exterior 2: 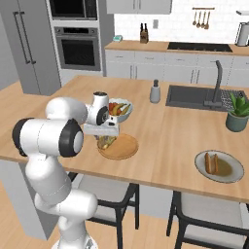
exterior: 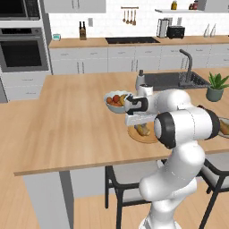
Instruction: Place one bun and one sausage from the bowl on each plate.
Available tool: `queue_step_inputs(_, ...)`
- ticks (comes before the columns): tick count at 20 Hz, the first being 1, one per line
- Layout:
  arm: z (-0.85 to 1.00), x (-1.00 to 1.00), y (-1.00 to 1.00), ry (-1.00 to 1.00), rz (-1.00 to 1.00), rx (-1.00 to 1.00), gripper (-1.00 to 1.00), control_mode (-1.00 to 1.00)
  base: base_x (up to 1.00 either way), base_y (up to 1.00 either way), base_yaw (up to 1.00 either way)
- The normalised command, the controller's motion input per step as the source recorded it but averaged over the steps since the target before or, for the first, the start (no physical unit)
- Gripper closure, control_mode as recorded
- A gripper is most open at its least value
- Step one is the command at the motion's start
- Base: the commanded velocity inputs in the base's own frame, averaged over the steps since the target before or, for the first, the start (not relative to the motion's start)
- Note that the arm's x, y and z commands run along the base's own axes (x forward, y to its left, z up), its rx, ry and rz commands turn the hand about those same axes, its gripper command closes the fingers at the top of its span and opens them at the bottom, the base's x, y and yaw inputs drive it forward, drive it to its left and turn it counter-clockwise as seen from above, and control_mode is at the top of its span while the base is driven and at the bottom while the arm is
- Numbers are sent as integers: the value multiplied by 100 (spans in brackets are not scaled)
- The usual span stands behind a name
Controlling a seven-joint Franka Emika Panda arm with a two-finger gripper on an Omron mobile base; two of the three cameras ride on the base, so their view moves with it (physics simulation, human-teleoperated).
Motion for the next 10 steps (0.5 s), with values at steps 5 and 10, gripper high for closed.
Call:
queue_step_inputs(5, -34, 27, -7, 7, 2, 0, 100, -100, 0, 0, 0)
queue_step_inputs(10, -37, 1, 0, 1, 0, 0, 100, -100, 0, 0, 0)
